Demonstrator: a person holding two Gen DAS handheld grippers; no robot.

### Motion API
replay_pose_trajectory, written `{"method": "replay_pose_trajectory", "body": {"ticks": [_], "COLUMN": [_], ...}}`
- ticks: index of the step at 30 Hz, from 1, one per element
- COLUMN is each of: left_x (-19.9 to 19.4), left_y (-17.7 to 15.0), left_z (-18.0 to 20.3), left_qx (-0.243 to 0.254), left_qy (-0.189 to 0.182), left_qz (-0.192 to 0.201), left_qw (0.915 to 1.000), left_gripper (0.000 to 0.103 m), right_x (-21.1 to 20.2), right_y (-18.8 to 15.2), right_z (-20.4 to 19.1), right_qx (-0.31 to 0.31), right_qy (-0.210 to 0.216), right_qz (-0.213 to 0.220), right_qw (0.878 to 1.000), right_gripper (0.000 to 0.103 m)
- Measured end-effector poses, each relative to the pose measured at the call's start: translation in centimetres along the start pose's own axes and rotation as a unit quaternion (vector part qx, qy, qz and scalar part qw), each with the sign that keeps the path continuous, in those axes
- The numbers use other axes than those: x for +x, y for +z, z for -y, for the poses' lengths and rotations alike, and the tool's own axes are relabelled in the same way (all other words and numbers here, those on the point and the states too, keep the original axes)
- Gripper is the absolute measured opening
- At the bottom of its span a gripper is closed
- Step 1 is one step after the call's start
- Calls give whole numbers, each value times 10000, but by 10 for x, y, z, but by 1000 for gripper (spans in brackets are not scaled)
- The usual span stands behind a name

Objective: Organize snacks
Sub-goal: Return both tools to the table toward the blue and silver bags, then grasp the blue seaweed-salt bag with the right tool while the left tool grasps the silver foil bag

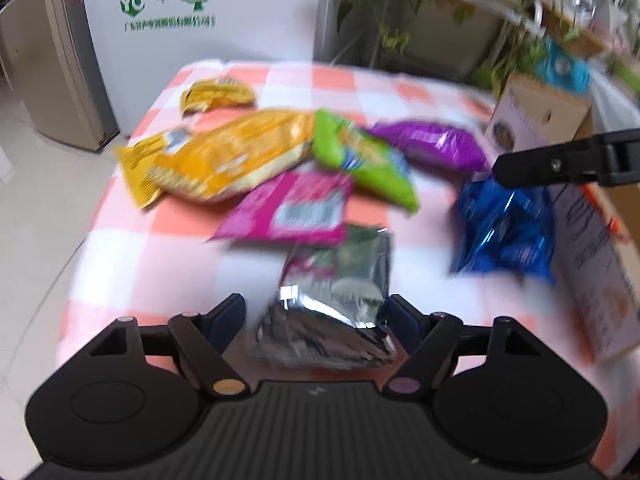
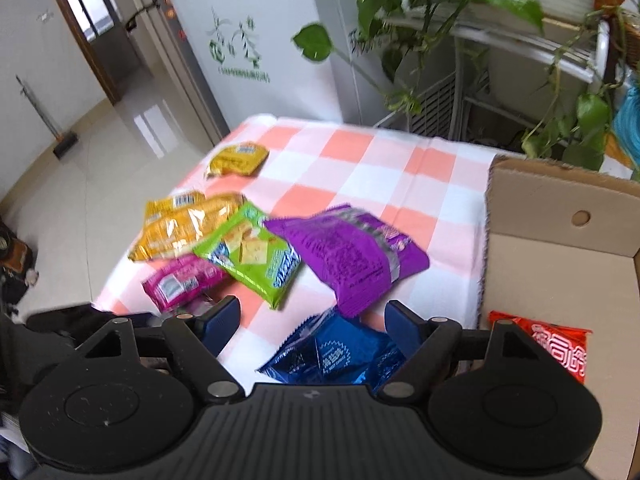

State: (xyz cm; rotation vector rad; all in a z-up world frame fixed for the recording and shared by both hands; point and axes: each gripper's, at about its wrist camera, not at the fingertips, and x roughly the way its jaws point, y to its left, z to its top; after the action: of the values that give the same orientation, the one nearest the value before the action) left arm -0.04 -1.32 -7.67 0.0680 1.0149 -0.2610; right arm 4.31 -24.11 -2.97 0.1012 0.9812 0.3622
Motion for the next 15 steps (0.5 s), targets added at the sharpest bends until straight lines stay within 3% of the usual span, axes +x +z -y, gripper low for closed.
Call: {"method": "replay_pose_trajectory", "body": {"ticks": [4,8,11,15], "left_x": [-6,-16,-19,-15], "left_y": [-4,-7,-8,-6], "left_z": [-13,-17,-15,-10], "left_qx": [150,350,777,1306], "left_qy": [37,-143,-181,-140], "left_qz": [-92,255,395,560], "left_qw": [9998,9990,9960,9898], "left_gripper": [76,78,79,80], "right_x": [10,14,9,10], "right_y": [-5,-11,-18,-18], "right_z": [-6,-14,-27,-28], "right_qx": [-117,-85,-500,-593], "right_qy": [-23,296,263,139], "right_qz": [-249,-526,-579,-592], "right_qw": [9996,9981,9967,9964], "right_gripper": [85,85,85,86]}}
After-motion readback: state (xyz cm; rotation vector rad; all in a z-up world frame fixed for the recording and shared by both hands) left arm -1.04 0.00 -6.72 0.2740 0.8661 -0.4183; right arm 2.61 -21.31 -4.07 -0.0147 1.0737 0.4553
